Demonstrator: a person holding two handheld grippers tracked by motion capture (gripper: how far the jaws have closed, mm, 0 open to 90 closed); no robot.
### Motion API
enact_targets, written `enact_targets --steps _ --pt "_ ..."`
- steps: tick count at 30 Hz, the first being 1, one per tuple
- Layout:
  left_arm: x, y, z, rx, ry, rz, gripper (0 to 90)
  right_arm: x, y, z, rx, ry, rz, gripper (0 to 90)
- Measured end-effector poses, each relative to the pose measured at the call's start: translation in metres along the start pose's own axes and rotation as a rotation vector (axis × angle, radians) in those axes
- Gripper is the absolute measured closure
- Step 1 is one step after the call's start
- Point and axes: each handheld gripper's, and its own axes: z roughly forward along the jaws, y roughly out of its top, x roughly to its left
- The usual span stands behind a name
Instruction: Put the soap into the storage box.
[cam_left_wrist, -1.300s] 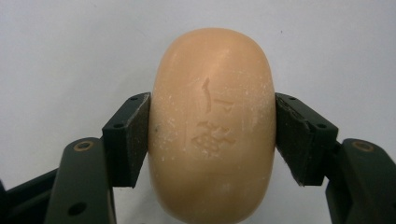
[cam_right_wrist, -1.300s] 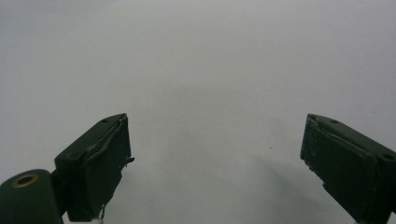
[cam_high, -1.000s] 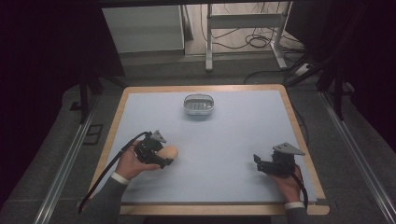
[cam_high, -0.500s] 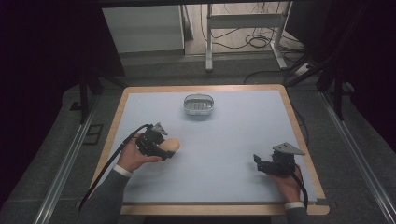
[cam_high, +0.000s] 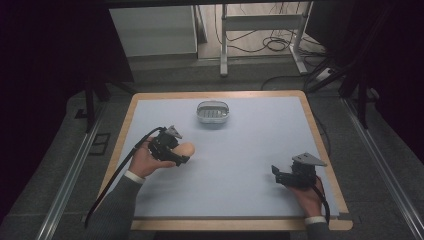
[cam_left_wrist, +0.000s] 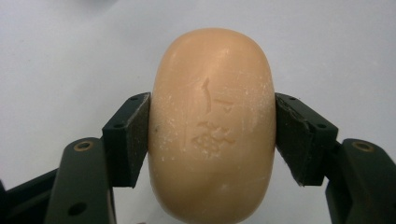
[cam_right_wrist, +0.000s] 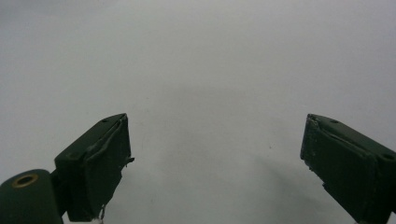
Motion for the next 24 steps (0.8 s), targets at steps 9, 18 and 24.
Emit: enact_targets --steps 9,18,24 --pt "0.005 0.009 0.0 -0.01 0.001 0.001 32.8 0.0 0.0 0.0 0.001 -0.001 0.0 8.5" --pt "0.01 0.021 0.0 -0.016 0.009 0.012 32.8 0.0 0.0 0.0 0.001 0.0 0.001 8.5" --pt "0.013 0.028 0.003 -0.02 0.012 0.015 32.7 0.0 0.0 0.0 0.0 0.0 0.001 8.5"
